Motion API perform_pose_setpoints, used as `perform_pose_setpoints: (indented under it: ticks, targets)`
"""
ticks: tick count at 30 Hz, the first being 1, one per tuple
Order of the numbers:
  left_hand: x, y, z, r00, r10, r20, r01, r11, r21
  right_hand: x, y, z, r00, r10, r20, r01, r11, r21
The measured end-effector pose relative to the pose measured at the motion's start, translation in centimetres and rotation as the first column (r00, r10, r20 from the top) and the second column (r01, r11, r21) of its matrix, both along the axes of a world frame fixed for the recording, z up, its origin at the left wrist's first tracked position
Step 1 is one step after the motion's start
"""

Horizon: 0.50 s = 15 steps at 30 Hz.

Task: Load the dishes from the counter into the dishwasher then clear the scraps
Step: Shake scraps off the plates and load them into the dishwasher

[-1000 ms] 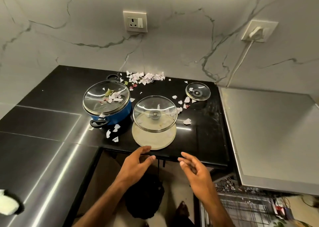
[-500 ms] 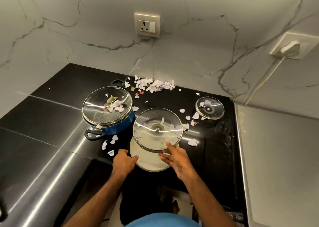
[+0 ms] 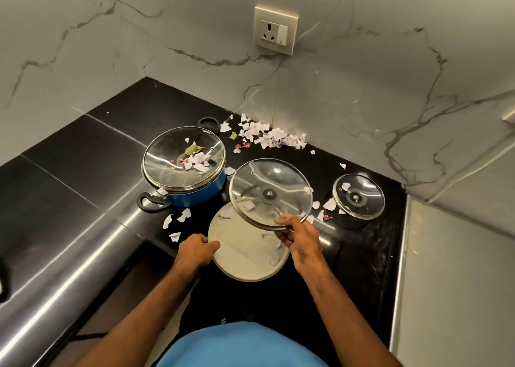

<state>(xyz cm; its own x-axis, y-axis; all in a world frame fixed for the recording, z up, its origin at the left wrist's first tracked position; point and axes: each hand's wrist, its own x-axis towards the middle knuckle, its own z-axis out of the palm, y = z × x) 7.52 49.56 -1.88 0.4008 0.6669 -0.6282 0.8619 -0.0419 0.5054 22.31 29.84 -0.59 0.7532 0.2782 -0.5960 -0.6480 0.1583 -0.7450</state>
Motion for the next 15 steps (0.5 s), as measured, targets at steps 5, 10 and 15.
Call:
perform_pose_setpoints:
  ticks: [5, 10, 15]
  targets:
    - [-1.4, 0.3, -0.4, 0.967, 0.139, 0.212, -0.122, 0.988, -0.091, 3.4, 0.1, 0.6, 0.999, -0.033, 0.022, 0.033, 0.999, 0.011]
    - [-3.0, -0.3, 1.7, 0.953, 0.051, 0.299, -0.054, 0.999, 0.001, 5.3, -0.8, 0.4, 0.996, -0.09, -0.018, 0.09, 0.996, 0.01]
    - [-4.2, -0.7, 3.1, 0.915, 0.11, 0.389, -0.126, 0.992, 0.015, 5.8, -1.5, -0.9, 0.992, -0.118, -0.047, 0.118, 0.993, 0.009]
